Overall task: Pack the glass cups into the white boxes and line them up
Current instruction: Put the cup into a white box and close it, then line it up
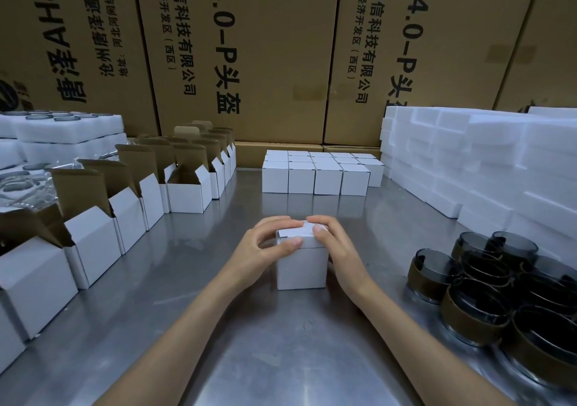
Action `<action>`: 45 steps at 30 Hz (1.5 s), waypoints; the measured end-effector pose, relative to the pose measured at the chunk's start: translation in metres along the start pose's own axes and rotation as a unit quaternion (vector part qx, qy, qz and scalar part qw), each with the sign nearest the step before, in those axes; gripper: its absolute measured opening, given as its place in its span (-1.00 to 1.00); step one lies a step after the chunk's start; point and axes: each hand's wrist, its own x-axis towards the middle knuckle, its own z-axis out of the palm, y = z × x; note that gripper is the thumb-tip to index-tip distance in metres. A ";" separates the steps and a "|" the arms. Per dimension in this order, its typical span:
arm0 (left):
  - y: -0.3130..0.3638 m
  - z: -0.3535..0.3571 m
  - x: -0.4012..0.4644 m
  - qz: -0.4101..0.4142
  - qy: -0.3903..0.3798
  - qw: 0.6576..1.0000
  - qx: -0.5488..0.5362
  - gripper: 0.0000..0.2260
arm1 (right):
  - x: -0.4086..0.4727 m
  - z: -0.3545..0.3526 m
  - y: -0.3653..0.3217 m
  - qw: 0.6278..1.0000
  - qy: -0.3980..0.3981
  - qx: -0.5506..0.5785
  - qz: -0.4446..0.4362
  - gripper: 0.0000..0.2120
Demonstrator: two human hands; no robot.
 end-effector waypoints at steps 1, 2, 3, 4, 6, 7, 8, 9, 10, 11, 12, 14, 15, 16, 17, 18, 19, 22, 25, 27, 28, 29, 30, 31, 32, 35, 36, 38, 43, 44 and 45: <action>-0.001 0.000 0.000 -0.003 -0.003 1.000 0.002 -0.72 | 0.000 0.000 0.000 1.000 -0.001 0.003 0.001 -0.71; -0.001 -0.001 0.000 -0.006 -0.008 1.000 0.002 -0.72 | 0.000 0.000 0.000 1.000 -0.001 0.002 0.001 -0.71; -0.001 -0.001 0.000 -0.011 -0.013 1.000 -0.001 -0.73 | 0.000 0.001 0.000 1.000 -0.002 0.000 0.002 -0.70; -0.001 -0.001 0.000 -0.015 -0.016 1.000 -0.006 -0.74 | 0.000 0.001 0.000 1.000 -0.005 -0.003 0.002 -0.70; -0.001 0.000 -0.001 -0.024 -0.016 0.999 -0.018 -0.77 | -0.001 0.001 0.002 1.000 -0.013 -0.007 -0.002 -0.73; -0.001 0.001 -0.001 -0.027 -0.015 0.999 -0.021 -0.80 | 0.000 0.001 0.003 1.000 -0.018 -0.011 -0.007 -0.78; -0.002 0.001 0.000 -0.030 -0.015 0.999 -0.019 -0.82 | 0.001 0.001 0.004 1.000 -0.023 -0.018 -0.011 -0.80; -0.003 0.002 0.001 -0.033 -0.015 0.999 -0.018 -0.80 | 0.001 0.001 0.004 0.999 -0.027 -0.029 -0.015 -0.77; -0.003 0.004 0.001 -0.038 -0.014 0.999 -0.018 -0.78 | 0.002 0.002 0.004 0.999 -0.028 -0.038 -0.017 -0.73; -0.002 0.005 0.001 -0.041 -0.012 0.999 -0.022 -0.77 | 0.002 0.003 0.003 0.998 -0.024 -0.050 -0.019 -0.71; -0.002 0.006 0.002 -0.040 -0.010 0.999 -0.023 -0.76 | 0.001 0.004 0.002 0.998 -0.014 -0.063 -0.026 -0.70; -0.003 0.007 0.002 -0.022 -0.010 1.000 -0.008 -0.75 | 0.000 0.005 0.004 0.992 0.013 -0.111 -0.056 -0.72; -0.004 0.007 0.001 -0.015 -0.011 1.000 0.000 -0.73 | -0.001 0.004 0.007 0.986 0.029 -0.148 -0.069 -0.75; -0.005 0.007 0.001 -0.014 -0.009 1.000 0.003 -0.71 | -0.003 0.003 0.008 0.978 0.046 -0.188 -0.076 -0.79; -0.006 0.007 0.002 -0.016 -0.006 1.000 0.005 -0.71 | -0.005 0.002 0.008 0.968 0.062 -0.230 -0.079 -0.81; -0.007 0.006 0.003 -0.017 -0.003 1.000 0.005 -0.73 | -0.006 0.003 0.008 0.956 0.078 -0.270 -0.084 -0.78; -0.007 0.005 0.004 -0.020 0.001 1.000 0.006 -0.74 | -0.007 0.004 0.006 0.944 0.090 -0.304 -0.093 -0.70; -0.011 0.005 0.008 -0.031 0.008 0.999 0.000 -0.75 | -0.008 0.011 0.001 0.910 0.110 -0.382 -0.121 -0.48; -0.019 0.010 0.011 -0.060 0.007 0.997 -0.039 -0.64 | -0.007 0.018 0.007 0.897 0.092 -0.422 -0.090 -0.25; -0.021 0.011 0.016 -0.082 0.006 0.994 -0.073 -0.56 | -0.002 0.020 0.012 0.887 0.098 -0.447 -0.065 -0.20; -0.022 0.012 0.020 -0.089 0.012 0.993 -0.083 -0.55 | 0.003 0.019 0.015 0.882 0.109 -0.455 -0.057 -0.22; -0.023 0.011 0.025 -0.092 0.021 0.992 -0.080 -0.56 | 0.009 0.017 0.017 0.878 0.124 -0.460 -0.049 -0.25; -0.025 0.011 0.030 -0.093 0.032 0.993 -0.068 -0.55 | 0.016 0.014 0.020 0.873 0.145 -0.463 -0.039 -0.28; -0.027 0.009 0.036 -0.096 0.042 0.993 -0.054 -0.51 | 0.024 0.009 0.024 0.869 0.171 -0.465 -0.025 -0.30; -0.030 0.007 0.042 -0.101 0.048 0.993 -0.041 -0.45 | 0.034 0.003 0.028 0.864 0.200 -0.461 -0.005 -0.33; -0.043 -0.001 0.061 -0.110 0.062 0.992 -0.026 -0.41 | 0.064 -0.018 0.040 0.857 0.289 -0.421 0.069 -0.45; -0.047 -0.004 0.069 -0.107 0.070 0.991 -0.026 -0.44 | 0.075 -0.026 0.044 0.851 0.317 -0.408 0.090 -0.49; -0.058 -0.010 0.085 -0.103 0.095 0.990 -0.031 -0.50 | 0.097 -0.043 0.051 0.839 0.373 -0.379 0.119 -0.55; -0.086 -0.027 0.132 -0.115 0.152 0.981 -0.022 -0.53 | 0.151 -0.080 0.069 0.815 0.470 -0.297 0.161 -0.62; -0.092 -0.031 0.141 -0.120 0.159 0.980 -0.018 -0.52 | 0.160 -0.087 0.073 0.813 0.475 -0.292 0.166 -0.62; -0.097 -0.033 0.150 -0.125 0.165 0.978 -0.010 -0.51 | 0.170 -0.093 0.076 0.811 0.479 -0.289 0.168 -0.62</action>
